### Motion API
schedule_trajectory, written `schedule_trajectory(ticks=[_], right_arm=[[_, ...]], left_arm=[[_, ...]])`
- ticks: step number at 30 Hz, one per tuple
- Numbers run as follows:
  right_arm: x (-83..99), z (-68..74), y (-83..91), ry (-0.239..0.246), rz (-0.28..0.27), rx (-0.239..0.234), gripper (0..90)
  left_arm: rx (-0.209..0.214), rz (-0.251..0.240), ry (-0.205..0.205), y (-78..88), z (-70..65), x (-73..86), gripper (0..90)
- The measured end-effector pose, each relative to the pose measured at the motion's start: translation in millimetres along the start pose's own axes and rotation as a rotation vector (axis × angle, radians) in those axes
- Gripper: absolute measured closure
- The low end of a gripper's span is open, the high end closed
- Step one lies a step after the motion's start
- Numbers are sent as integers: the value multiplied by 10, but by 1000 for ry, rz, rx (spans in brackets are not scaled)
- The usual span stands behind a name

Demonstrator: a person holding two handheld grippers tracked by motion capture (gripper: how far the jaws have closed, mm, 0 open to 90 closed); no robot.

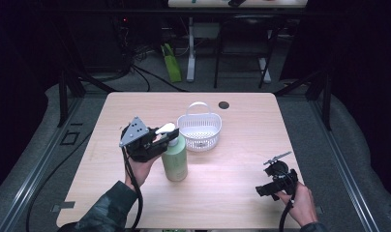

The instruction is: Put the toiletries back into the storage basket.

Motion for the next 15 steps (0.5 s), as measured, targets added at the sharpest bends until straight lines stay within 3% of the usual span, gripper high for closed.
schedule_trajectory(ticks=[15], right_arm=[[6, -7, 3, -10, 1, 0, 77]], left_arm=[[-5, 1, -1, 45, 50, -72, 671]])
Point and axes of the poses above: each handheld gripper's, and its own axes: y roughly backward along the jaws, x roughly out of its underside, z roughly to its left, the point moved 3 cm from there along -y, roughly forward along the jaws, and after that the axes turned 12 degrees about -y, right-handed, at the moved point
